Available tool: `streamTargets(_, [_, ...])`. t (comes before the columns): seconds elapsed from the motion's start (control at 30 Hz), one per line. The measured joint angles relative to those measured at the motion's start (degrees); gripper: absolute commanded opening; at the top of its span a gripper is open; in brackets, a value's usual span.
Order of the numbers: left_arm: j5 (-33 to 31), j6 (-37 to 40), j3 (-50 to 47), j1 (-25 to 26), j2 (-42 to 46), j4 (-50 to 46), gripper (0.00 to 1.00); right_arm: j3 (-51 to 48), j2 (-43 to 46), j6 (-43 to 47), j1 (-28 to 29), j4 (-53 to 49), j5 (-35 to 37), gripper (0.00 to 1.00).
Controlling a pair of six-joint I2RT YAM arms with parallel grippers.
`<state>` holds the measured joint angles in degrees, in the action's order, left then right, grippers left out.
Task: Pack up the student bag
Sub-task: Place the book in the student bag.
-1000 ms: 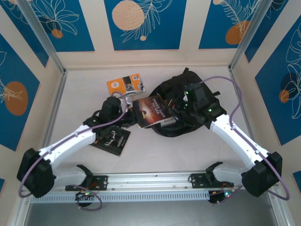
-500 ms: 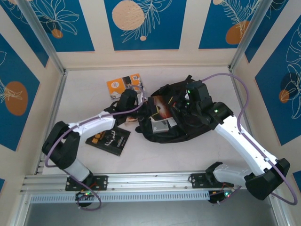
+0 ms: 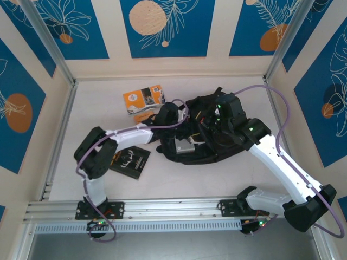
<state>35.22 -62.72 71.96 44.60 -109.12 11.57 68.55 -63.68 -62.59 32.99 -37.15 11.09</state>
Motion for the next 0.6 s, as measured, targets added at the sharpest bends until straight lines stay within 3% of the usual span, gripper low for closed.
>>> streamTargets(0.23, [2.32, 0.48, 12.55, 2.64, -9.14, -2.32, 0.0, -0.02, 3.5, -1.18, -0.11, -3.65, 5.84, 0.0])
streamTargets(0.43, [3.34, 3.26, 18.88, 3.65, -12.24, -7.56, 0.43, -1.44, 5.44, -1.4, -0.59, -3.87, 7.82, 0.0])
streamTargets(0.6, [2.47, 4.74, 12.7, 2.75, -9.57, -8.57, 0.59, -4.0, 5.73, 0.72, -3.82, -1.46, 5.2, 0.01])
